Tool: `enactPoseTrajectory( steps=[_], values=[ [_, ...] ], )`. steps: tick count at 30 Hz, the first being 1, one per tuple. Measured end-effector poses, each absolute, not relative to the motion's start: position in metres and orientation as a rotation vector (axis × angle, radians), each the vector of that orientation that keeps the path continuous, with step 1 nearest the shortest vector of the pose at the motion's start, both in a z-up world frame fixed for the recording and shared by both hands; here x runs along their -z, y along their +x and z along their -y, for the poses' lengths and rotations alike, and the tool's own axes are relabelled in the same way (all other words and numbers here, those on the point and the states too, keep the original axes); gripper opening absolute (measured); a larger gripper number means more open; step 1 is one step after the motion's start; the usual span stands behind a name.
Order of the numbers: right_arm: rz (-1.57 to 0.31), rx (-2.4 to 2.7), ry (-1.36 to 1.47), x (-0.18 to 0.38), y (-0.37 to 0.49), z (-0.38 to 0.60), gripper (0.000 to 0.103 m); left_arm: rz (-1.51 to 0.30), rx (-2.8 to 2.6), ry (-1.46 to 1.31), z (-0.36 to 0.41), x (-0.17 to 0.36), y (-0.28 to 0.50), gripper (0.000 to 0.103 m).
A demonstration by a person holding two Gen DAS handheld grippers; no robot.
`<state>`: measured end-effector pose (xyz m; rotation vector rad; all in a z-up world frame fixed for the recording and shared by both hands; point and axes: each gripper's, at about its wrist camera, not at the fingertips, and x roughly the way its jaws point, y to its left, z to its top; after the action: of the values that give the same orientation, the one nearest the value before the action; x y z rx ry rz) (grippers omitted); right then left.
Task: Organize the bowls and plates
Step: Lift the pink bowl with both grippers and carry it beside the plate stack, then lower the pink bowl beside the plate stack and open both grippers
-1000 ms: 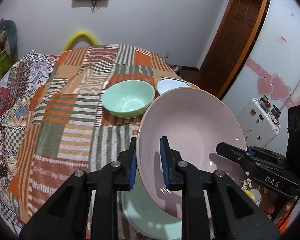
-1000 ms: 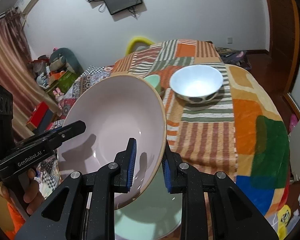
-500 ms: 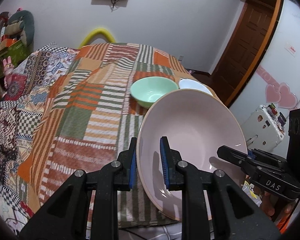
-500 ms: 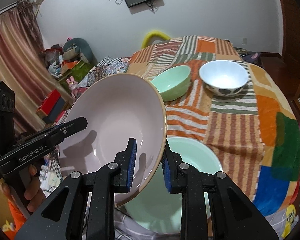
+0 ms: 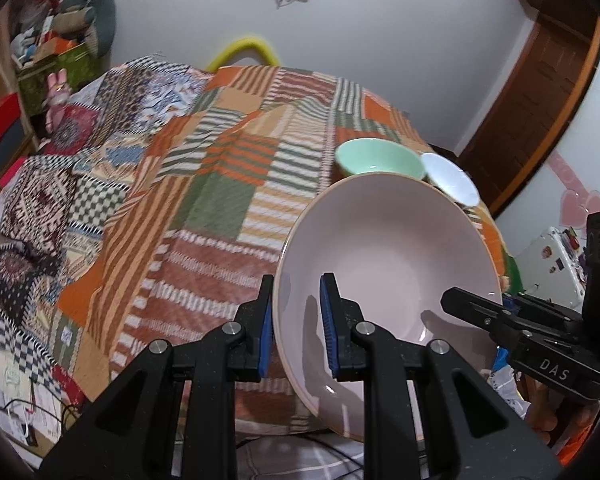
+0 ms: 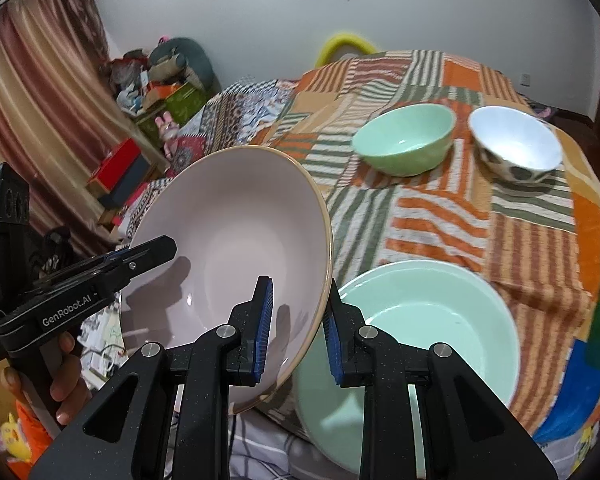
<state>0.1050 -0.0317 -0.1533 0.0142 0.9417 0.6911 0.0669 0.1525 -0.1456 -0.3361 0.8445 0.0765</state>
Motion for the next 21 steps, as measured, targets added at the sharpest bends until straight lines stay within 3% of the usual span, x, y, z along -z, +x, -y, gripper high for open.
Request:
enactPoseTrajectory(
  steps=[21],
  values=[
    [-1.082,-0.702,-0.094,0.199,0.114,-0.024,0.022,-0.966,-0.144,-0.436,-0.199,0.213,0.070,0.021]
  ],
)
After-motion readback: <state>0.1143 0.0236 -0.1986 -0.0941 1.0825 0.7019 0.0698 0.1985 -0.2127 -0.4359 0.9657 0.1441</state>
